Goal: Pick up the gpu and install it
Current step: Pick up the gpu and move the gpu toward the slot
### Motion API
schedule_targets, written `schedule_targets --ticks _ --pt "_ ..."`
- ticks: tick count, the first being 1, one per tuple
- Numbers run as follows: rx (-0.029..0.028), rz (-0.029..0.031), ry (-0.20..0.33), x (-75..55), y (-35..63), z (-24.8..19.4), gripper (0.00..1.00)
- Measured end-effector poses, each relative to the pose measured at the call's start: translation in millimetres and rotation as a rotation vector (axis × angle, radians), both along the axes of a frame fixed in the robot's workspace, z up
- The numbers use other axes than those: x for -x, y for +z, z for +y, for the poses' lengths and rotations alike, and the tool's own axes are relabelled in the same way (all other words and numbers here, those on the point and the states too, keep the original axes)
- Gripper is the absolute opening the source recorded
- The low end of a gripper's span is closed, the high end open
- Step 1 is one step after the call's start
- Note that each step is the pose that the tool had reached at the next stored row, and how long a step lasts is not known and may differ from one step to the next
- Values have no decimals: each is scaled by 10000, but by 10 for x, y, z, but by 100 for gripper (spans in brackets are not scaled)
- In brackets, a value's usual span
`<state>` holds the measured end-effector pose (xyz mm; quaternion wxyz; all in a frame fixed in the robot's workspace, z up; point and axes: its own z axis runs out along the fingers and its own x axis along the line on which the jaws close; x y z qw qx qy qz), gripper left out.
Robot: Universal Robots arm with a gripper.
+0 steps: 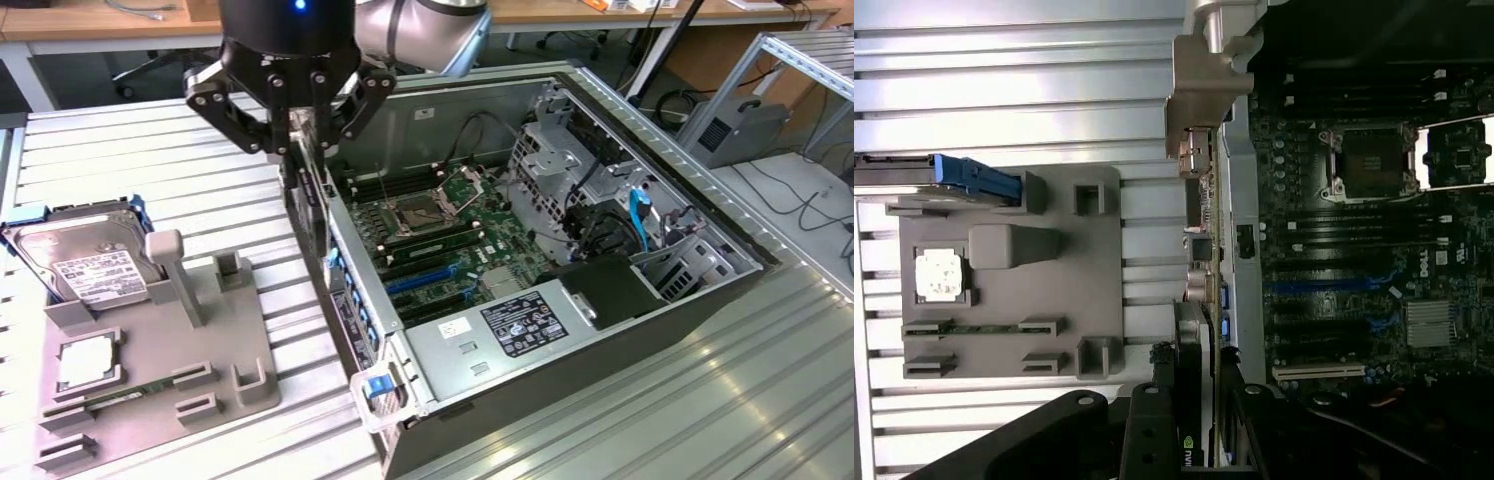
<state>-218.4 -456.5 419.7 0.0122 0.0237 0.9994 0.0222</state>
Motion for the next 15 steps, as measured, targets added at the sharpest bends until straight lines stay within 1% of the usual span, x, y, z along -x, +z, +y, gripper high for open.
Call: schedule_targets --ticks 15 --pt "-3 0 9 -618 0 0 27"
